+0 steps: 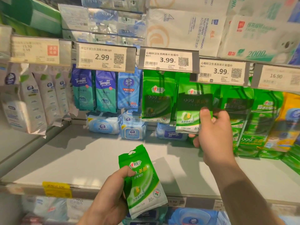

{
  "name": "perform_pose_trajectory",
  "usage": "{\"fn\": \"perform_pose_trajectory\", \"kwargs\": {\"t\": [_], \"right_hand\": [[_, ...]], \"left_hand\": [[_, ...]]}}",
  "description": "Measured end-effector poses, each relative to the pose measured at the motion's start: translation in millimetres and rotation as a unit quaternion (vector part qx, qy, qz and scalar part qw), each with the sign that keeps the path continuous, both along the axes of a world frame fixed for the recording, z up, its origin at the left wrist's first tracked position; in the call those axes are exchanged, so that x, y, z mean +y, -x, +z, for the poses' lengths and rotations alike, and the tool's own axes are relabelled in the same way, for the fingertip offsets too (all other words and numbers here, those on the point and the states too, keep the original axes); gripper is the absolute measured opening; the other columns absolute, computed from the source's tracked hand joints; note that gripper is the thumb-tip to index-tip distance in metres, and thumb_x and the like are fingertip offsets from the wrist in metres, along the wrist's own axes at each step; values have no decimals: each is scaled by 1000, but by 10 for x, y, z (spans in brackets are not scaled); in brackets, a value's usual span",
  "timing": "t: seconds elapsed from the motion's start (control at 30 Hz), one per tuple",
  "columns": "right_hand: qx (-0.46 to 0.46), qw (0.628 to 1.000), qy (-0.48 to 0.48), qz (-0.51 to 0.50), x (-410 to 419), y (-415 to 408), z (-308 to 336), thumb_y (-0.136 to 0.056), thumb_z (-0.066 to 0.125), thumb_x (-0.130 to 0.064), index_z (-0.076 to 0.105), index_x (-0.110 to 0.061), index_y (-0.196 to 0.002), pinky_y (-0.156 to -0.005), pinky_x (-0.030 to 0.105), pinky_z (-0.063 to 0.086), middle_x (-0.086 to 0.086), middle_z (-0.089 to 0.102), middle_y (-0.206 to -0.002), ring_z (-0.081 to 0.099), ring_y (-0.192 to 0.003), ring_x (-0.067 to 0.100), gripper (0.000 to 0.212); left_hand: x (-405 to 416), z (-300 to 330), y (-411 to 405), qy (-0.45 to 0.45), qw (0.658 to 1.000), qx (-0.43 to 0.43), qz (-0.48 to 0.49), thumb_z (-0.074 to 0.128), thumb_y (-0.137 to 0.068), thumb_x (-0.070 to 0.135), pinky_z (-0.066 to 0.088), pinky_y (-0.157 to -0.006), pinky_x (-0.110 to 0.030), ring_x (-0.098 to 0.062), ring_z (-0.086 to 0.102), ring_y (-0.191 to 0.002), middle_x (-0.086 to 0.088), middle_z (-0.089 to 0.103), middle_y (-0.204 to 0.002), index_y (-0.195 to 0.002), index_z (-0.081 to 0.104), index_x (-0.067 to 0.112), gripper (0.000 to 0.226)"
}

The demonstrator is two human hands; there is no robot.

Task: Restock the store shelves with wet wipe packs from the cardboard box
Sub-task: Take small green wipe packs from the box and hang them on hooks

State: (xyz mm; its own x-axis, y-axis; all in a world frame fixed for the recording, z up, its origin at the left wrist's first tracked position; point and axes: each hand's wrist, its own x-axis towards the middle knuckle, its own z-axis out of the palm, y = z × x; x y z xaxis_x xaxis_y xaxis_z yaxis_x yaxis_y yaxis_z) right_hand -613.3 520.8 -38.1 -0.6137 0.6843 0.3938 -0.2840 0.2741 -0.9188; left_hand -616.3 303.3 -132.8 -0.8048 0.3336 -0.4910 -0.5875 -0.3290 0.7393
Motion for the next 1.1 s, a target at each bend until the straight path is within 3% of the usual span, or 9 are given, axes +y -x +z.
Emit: {"fn": "perform_pose_trajectory", "kwargs": {"t": [0.07, 0.2, 0.4, 0.53, 0.63, 0.77, 0.9, 1.0, 1.1], "right_hand": [[-8, 1000, 3, -6, -9, 71, -26, -105, 51, -40, 47, -18, -102, -38, 29, 39, 4, 51, -74, 55, -39, 16, 22], [-32, 996, 77, 39, -59, 126, -216, -104, 51, -44, 47, -12, -123, -47, 36, 49, 7, 67, -86, 62, -50, 22, 37], [-121, 961, 213, 131, -363, -124, -739, -103, 57, -29, 43, -17, -130, -39, 32, 47, 18, 60, -103, 59, -54, 25, 33], [-318, 916, 11, 245, -538, -309, -809, -96, 59, -51, 60, -13, -111, -45, 29, 44, 5, 64, -88, 54, -55, 14, 41], [-379, 873, -115, 287, -565, -365, -787, -92, 62, -59, 57, -17, -96, -44, 20, 42, -2, 61, -76, 49, -42, 3, 43], [-365, 882, -137, 264, -496, -346, -815, -98, 61, -43, 55, -17, -88, -45, 23, 41, -1, 60, -62, 53, -45, 13, 28], [-334, 904, -71, 258, -419, -358, -763, -99, 59, -39, 56, -14, -97, -44, 30, 42, 3, 73, -82, 64, -57, 23, 25], [-398, 858, -139, 293, -511, -425, -715, -86, 67, -62, 58, -25, -100, -41, 26, 46, -3, 70, -89, 65, -57, 11, 41], [-403, 838, -182, 318, -585, -436, -741, -87, 68, -59, 65, -33, -103, -45, 28, 51, -10, 71, -92, 71, -59, 12, 30]], "left_hand": [[-16, -17, -18, -8, 1000, -7, 13, 51, -88, 8, 56, -75, -42, -34, 74, -74, -23, 76, -101, -109, 70, 2, 28], [-63, -5, 17, -29, 1000, 2, 12, 54, -91, 7, 53, -99, -52, -41, 69, -102, -27, 74, -110, -123, 66, -1, 36], [-157, -4, 29, -42, 998, 46, 32, 63, -90, 3, 61, -83, -52, -41, 74, -96, -27, 74, -108, -124, 64, 0, 34], [-132, -1, 12, -42, 996, 70, 26, 65, -89, 2, 60, -86, -53, -42, 74, -94, -28, 74, -108, -125, 61, 0, 36], [-108, -1, -1, -39, 996, 79, 16, 69, -88, 3, 56, -91, -57, -47, 72, -99, -30, 73, -109, -126, 59, 1, 40], [-93, -3, -9, -30, 995, 87, 25, 72, -83, 6, 55, -93, -55, -46, 73, -98, -28, 74, -108, -125, 60, 0, 44], [-105, -4, -8, -35, 995, 88, 25, 70, -87, 8, 56, -89, -53, -44, 74, -94, -27, 74, -105, -122, 64, 1, 36], [-86, 6, -1, -38, 994, 101, 28, 72, -85, 9, 56, -91, -56, -46, 73, -96, -27, 74, -107, -123, 62, 1, 40], [-59, 12, 11, -30, 991, 130, 24, 73, -80, 11, 61, -76, -48, -45, 74, -94, -27, 74, -106, -120, 65, 0, 42]]}}
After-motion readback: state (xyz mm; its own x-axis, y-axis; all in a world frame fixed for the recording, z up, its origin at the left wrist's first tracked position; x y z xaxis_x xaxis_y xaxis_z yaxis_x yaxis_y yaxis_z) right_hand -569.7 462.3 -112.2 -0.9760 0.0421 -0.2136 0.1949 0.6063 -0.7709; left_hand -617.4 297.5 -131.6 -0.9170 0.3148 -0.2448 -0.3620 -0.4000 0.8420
